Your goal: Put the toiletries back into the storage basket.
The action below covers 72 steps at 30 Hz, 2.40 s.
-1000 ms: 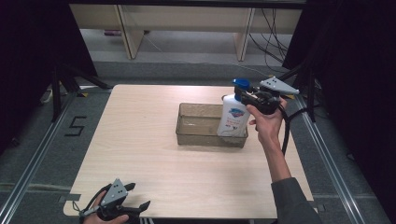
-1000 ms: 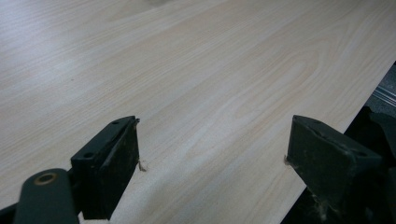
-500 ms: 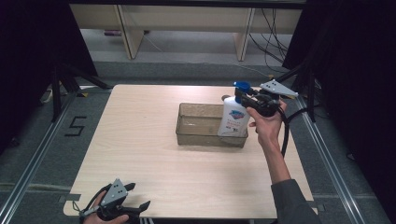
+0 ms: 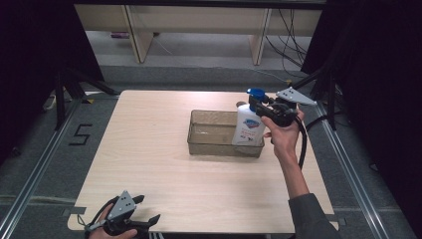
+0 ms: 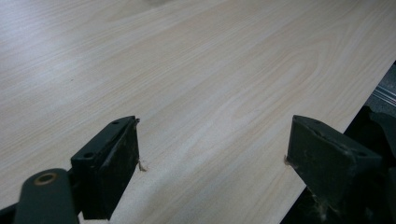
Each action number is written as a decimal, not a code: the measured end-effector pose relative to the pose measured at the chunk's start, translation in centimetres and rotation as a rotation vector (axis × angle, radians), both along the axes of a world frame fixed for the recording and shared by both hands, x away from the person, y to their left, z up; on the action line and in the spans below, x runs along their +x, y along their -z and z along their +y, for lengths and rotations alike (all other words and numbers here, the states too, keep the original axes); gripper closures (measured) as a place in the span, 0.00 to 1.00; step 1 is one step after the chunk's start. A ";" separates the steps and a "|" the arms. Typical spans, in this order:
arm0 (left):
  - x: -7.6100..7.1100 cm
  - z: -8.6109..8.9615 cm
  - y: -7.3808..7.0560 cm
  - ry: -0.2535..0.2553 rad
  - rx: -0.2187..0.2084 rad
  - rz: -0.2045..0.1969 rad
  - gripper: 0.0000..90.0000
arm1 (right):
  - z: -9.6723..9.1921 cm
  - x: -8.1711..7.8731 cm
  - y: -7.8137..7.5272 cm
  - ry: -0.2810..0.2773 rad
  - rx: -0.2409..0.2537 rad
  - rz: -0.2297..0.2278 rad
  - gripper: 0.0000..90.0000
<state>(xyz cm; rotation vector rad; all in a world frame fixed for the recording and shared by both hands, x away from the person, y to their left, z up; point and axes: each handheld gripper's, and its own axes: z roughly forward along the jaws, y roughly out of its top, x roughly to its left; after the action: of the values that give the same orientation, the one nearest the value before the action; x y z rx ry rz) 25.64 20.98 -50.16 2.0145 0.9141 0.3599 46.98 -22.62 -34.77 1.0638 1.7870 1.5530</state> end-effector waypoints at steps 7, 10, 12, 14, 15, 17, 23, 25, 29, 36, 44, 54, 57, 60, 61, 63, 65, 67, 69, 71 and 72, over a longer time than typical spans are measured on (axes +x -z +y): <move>0.0 0.0 0.0 -0.001 -0.002 0.001 0.18 | 0.1 -0.2 0.1 0.003 -0.003 0.008 0.66; 0.0 0.0 0.0 -0.001 -0.001 0.001 0.18 | 0.2 -0.3 0.1 -0.001 -0.001 0.010 0.65; 0.0 0.0 0.0 0.003 0.006 0.000 0.18 | 0.2 -0.3 0.1 -0.002 -0.008 0.011 0.65; 0.0 0.0 0.0 -0.001 0.000 0.000 0.18 | 0.2 -0.3 0.1 -0.006 -0.007 0.014 0.64; 0.0 0.0 0.0 -0.001 0.000 0.000 0.18 | 0.3 -0.4 0.2 0.003 -0.011 0.013 0.63; 0.0 0.0 0.0 0.000 0.000 0.001 0.18 | 0.2 -0.3 0.2 0.002 -0.016 0.017 0.60; 0.0 0.0 0.0 -0.001 0.000 0.001 0.18 | 0.2 -0.3 0.4 0.008 -0.003 0.032 0.55; 0.0 0.0 0.0 -0.001 -0.003 0.002 0.18 | 0.1 -0.5 0.4 0.019 -0.001 0.034 0.52; 0.0 0.0 0.0 -0.002 -0.001 0.002 0.18 | 0.0 -0.6 0.3 0.020 0.007 0.045 0.48; 0.0 0.0 0.0 -0.005 -0.004 0.004 0.18 | -0.2 -0.8 0.1 0.013 0.000 0.030 0.42; 0.0 0.0 0.0 -0.003 -0.001 0.001 0.18 | -0.2 -1.3 0.0 0.018 -0.003 0.035 0.37; 0.0 -0.1 0.0 -0.009 -0.002 0.003 0.18 | -1.2 -2.1 0.4 0.017 0.008 0.036 0.33; 0.0 -0.1 0.1 -0.007 -0.002 0.003 0.18 | -1.6 -2.5 0.6 0.030 0.006 0.035 0.32; 0.0 0.0 0.0 -0.004 0.007 0.004 0.18 | -1.9 -2.8 0.7 0.026 0.007 0.028 0.31; 0.0 0.0 0.1 -0.004 0.006 0.004 0.18 | -1.9 -2.9 0.7 0.021 0.015 0.026 0.31; 0.0 0.0 0.1 -0.003 0.008 0.005 0.18 | -2.1 -3.2 0.7 0.025 0.015 0.029 0.31; 0.0 0.0 0.1 -0.004 0.007 0.006 0.18 | -2.2 -3.5 0.8 0.025 0.022 0.029 0.31; 0.0 0.1 0.0 -0.002 0.008 0.005 0.18 | -2.3 -3.8 0.9 0.023 0.035 0.032 0.30; 0.0 0.1 0.0 -0.004 0.006 0.004 0.18 | -2.5 -4.0 1.0 0.027 0.018 0.016 0.30; 0.0 0.1 0.0 -0.004 0.007 0.004 0.18 | -2.6 -4.3 1.1 0.025 0.027 0.016 0.30; 0.0 0.1 0.0 -0.004 0.007 0.004 0.18 | -2.5 -4.6 1.2 0.022 0.036 0.033 0.30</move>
<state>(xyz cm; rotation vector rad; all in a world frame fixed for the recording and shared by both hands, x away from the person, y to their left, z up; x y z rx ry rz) 25.66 21.03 -50.21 2.0207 0.9205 0.3620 42.42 -25.16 -35.93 1.1284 1.7690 1.5680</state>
